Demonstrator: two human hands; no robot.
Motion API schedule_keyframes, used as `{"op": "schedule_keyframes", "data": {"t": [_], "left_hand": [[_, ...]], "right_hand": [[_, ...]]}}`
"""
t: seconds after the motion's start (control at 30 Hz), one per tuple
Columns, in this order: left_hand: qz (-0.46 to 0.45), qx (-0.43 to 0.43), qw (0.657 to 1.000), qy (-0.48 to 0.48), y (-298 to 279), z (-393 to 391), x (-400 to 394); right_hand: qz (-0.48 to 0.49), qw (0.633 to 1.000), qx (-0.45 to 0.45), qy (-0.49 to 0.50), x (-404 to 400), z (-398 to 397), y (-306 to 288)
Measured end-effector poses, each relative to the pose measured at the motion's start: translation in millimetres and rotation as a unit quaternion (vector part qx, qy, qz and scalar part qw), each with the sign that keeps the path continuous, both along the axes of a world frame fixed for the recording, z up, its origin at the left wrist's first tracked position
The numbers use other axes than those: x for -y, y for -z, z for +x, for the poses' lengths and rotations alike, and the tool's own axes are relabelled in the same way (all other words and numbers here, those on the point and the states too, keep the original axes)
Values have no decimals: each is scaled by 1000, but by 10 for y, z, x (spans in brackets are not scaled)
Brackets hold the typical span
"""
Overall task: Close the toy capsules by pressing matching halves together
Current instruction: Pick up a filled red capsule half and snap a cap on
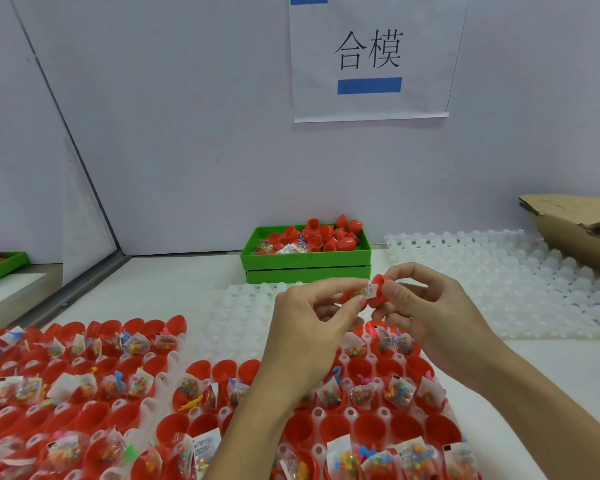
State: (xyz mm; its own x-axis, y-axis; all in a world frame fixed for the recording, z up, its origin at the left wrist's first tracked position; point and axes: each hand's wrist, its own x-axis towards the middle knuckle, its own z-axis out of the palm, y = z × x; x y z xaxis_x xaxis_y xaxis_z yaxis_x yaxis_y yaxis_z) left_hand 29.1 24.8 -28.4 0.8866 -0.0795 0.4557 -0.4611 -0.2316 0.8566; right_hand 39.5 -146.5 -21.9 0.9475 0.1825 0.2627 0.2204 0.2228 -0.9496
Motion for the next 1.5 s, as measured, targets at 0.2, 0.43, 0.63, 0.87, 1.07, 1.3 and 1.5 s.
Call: {"op": "schedule_keyframes", "data": {"t": [0.2,0.43,0.63,0.87,1.07,1.3,1.5], "left_hand": [[-53,21,998,3,-18,-15,9],[-94,-2,996,8,-30,-4,0],[-88,7,996,14,-31,-11,-17],[-87,18,996,11,-47,-33,3],[-127,-6,992,1,-54,-16,-9],[-121,-26,992,-12,-50,3,-20],[-89,-24,996,2,-74,-29,-17]], "right_hand": [[12,1000,1,-26,-13,-17,-11],[-24,999,22,27,-51,-27,0],[-20,998,45,45,-87,-33,18],[-7,998,47,45,-81,-36,2],[-14,998,51,42,-90,-47,-12],[-29,997,55,48,-93,-54,-3],[16,999,32,34,-99,-48,-20]]}}
